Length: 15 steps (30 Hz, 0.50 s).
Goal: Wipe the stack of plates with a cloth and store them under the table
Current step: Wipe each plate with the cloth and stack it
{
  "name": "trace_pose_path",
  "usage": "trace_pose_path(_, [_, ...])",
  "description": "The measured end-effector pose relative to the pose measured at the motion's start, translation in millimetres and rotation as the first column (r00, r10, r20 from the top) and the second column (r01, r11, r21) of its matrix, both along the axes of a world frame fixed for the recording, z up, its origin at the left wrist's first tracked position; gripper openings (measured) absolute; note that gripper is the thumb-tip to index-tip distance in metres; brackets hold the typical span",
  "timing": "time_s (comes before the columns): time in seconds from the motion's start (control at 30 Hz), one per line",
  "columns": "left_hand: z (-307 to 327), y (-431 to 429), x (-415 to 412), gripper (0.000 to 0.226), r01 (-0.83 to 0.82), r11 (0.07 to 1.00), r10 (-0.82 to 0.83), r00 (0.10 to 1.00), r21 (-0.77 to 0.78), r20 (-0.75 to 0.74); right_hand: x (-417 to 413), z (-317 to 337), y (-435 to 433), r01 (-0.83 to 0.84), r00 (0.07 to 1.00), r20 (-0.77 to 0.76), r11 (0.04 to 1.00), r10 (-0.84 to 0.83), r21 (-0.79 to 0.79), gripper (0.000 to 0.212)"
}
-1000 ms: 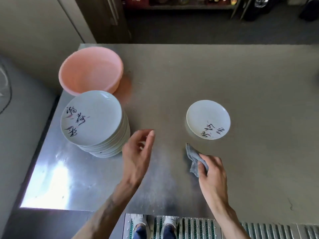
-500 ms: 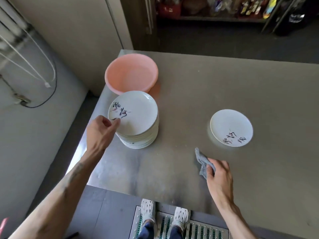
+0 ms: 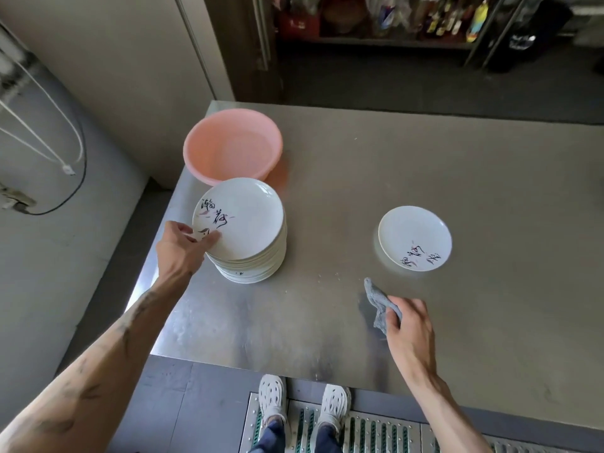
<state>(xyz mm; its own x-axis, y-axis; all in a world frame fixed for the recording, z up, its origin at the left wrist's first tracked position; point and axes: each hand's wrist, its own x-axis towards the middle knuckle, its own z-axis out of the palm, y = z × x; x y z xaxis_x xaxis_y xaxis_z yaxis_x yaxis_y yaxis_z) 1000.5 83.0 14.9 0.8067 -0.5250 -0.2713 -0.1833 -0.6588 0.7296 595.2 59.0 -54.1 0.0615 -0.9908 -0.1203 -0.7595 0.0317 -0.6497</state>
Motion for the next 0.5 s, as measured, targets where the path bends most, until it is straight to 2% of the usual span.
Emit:
trace_pose_path(0.2, [3, 1, -5, 0.05, -0.003, 1.0, 0.003, 1.0, -0.017, -0.005, -2, 11, 1, -0.008, 1.0, 0.0, 1.0, 0.008, -0.014, 0.028])
trace_pose_path(0.5, [15, 13, -14, 0.045, 0.04, 0.974, -0.045, 0.999, -0.222, -0.017, 4, 21, 3, -0.023, 1.0, 0.019, 1.0, 0.024, -0.017, 0.031])
